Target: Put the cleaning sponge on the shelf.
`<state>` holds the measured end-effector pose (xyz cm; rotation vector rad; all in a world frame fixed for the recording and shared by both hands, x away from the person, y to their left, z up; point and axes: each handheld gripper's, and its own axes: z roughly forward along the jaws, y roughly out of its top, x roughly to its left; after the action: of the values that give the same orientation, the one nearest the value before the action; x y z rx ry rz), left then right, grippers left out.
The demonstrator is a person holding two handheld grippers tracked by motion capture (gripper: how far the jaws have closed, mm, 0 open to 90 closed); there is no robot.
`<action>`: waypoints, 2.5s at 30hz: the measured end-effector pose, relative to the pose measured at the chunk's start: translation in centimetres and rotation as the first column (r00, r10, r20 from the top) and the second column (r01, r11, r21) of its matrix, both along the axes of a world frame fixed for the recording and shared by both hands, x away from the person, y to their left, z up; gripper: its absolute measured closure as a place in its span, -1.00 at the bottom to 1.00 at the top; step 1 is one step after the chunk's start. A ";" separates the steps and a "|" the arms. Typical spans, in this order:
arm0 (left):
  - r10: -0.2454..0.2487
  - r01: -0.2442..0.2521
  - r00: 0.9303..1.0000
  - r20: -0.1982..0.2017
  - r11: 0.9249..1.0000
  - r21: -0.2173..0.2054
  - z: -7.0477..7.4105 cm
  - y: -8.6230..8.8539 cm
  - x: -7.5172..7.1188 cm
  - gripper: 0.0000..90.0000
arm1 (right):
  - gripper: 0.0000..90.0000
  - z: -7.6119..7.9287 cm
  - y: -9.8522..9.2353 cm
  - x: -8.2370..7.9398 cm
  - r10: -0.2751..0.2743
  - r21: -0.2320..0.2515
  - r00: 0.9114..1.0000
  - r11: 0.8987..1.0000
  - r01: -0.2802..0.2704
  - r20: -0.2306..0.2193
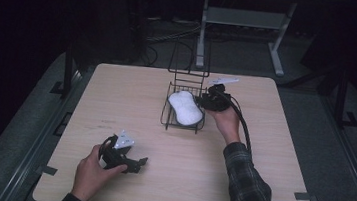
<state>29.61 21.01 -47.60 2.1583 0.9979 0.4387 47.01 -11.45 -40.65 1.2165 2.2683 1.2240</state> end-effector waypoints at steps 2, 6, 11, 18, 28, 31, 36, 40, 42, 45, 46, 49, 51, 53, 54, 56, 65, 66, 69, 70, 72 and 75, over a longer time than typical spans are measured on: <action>0.000 0.000 1.000 0.000 1.000 0.000 0.0 0.0 0.0 -0.73 | 0.81 0.1 -0.5 -0.4 0.019 -0.010 1.000 1.000 -0.019 0.008; 0.000 0.000 1.000 0.000 1.000 0.000 0.0 0.0 0.0 -0.73 | 1.00 0.0 -1.0 -1.7 0.067 -0.030 0.998 0.997 -0.067 0.006; 0.000 0.000 1.000 0.000 1.000 0.001 0.0 0.0 0.0 -0.73 | 1.00 -0.7 -0.9 -3.1 0.117 -0.056 0.993 0.992 -0.117 -0.011; -0.001 0.001 1.000 -0.001 1.000 0.001 0.0 0.0 0.0 -0.73 | 1.00 -1.9 -0.1 -4.0 0.143 -0.088 0.989 0.985 -0.146 -0.033; -0.001 0.001 1.000 -0.001 1.000 0.001 0.0 0.0 0.0 -0.73 | 1.00 -2.1 1.4 -4.4 0.189 -0.056 0.982 0.980 -0.190 -0.029; -0.002 0.002 1.000 -0.002 1.000 0.001 0.0 0.0 0.0 -0.73 | 1.00 -2.1 2.1 -4.5 0.205 -0.053 0.978 0.977 -0.206 -0.030; -0.001 0.001 1.000 0.000 1.000 -0.001 0.0 0.0 0.0 -0.73 | 1.00 -2.2 3.3 -4.3 0.224 -0.059 0.974 0.973 -0.225 -0.033; -0.001 0.001 1.000 0.000 1.000 -0.001 0.0 0.0 0.0 -0.73 | 1.00 -2.5 3.7 -4.1 0.225 -0.073 0.973 0.971 -0.228 -0.041; -0.002 0.002 1.000 -0.001 1.000 0.000 0.0 0.0 0.0 -0.73 | 1.00 -2.4 3.6 -4.2 0.224 -0.059 0.974 0.972 -0.226 -0.038; -0.003 0.003 1.000 -0.001 1.000 0.000 0.0 0.0 0.0 -0.73 | 1.00 -1.9 2.9 -4.5 0.216 -0.050 0.976 0.975 -0.217 -0.020; -0.003 0.003 1.000 -0.001 1.000 0.000 0.0 0.0 0.0 -0.73 | 1.00 -1.7 2.6 -4.6 0.209 -0.047 0.978 0.977 -0.210 -0.021; -0.003 0.003 1.000 -0.001 1.000 -0.001 0.0 0.0 0.0 -0.73 | 1.00 -1.2 1.4 -5.1 0.192 -0.034 0.981 0.981 -0.192 -0.011; -0.003 0.003 1.000 -0.001 1.000 -0.001 0.0 0.0 0.0 -0.73 | 0.90 -0.9 0.6 -5.4 0.175 -0.032 0.985 0.984 -0.175 0.004; -0.003 0.003 1.000 -0.001 1.000 -0.001 0.0 0.0 0.0 -0.73 | 0.67 -0.6 -0.3 -5.8 0.155 -0.024 0.988 0.988 -0.155 0.004; -0.002 0.002 1.000 -0.001 1.000 -0.001 0.0 0.0 0.0 -0.73 | 0.57 -0.5 -0.7 -6.0 0.142 -0.026 0.990 0.990 -0.142 -0.001; -0.002 0.002 1.000 -0.001 1.000 -0.001 0.0 0.0 0.0 -0.72 | 0.43 -0.4 -1.4 -6.5 0.128 -0.027 0.992 0.991 -0.128 0.000; -0.001 0.001 1.000 0.003 1.000 -0.004 0.0 -0.1 0.0 -0.72 | -0.08 -1.1 -4.7 -9.3 0.064 -0.032 0.998 0.997 -0.064 -0.022; -0.001 0.001 1.000 0.003 1.000 -0.004 0.0 -0.1 0.0 -0.73 | -0.10 -1.3 -5.1 -9.6 0.059 -0.032 0.998 0.998 -0.059 -0.020; -0.001 0.001 1.000 0.003 1.000 -0.004 0.0 -0.1 0.0 -0.73 | -0.15 -1.6 -5.8 -10.1 0.042 -0.040 0.999 0.998 -0.043 -0.029; 0.000 0.000 1.000 0.003 1.000 -0.004 0.0 -0.1 0.0 -0.73 | -0.19 -1.7 -6.7 -10.6 0.023 -0.044 0.999 0.999 -0.025 -0.033; -0.001 0.001 1.000 0.003 1.000 -0.004 0.0 -0.1 0.0 -0.73 | -0.19 -1.8 -7.1 -10.9 0.018 -0.034 0.999 0.999 -0.019 -0.038; -0.001 0.001 1.000 0.003 1.000 -0.004 0.0 -0.1 0.0 -0.73 | -0.28 -2.4 -8.6 -12.4 -0.005 -0.034 0.999 0.999 0.004 -0.038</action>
<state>29.63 20.95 -47.63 2.1539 0.9956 0.4391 34.63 -20.08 -43.09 1.2422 2.3028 1.1651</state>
